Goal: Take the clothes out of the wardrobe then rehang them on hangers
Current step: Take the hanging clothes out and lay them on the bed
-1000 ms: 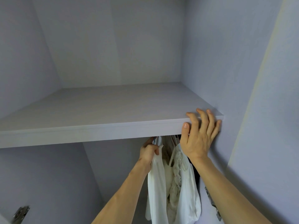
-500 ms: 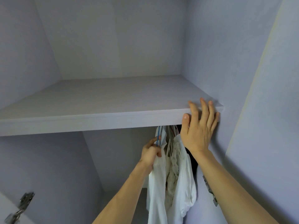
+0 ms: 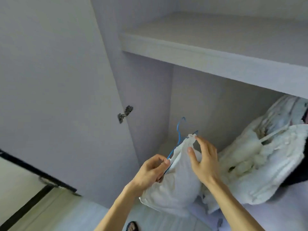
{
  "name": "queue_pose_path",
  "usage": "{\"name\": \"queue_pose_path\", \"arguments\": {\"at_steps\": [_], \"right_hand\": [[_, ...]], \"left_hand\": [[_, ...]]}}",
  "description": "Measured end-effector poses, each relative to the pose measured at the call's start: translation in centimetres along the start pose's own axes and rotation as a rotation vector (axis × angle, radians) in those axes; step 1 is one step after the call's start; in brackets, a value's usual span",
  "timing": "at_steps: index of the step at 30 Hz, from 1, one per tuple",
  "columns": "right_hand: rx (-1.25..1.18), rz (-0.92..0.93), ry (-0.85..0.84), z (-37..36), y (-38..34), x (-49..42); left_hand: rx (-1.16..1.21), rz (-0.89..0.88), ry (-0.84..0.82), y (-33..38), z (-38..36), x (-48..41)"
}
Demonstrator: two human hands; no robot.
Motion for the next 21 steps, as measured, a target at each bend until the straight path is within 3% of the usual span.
{"name": "queue_pose_path", "arguments": {"at_steps": [5, 11, 21], "right_hand": [[-0.103, 0.302, -0.390, -10.4, -9.3, 4.0], [-0.295, 0.606, -0.534, -15.1, -20.1, 13.0], [-0.604, 1.041, -0.854, -17.8, -37.0, 34.5]], "left_hand": [[0.087, 0.055, 0.136, -5.5, 7.3, 10.2], [0.185, 0.113, 0.347, -11.5, 11.5, 24.5], [0.576, 0.078, 0.816, -21.2, 8.3, 49.4]]}}
Point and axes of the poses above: each hand's wrist, its own x-axis away from the middle knuckle, its own z-axis out of the back of the hand, y = z × x, the point moved 9 cm from there along -x, towards the middle knuckle, and after that the axes turned 2 degrees about z, right-handed, at the moved point
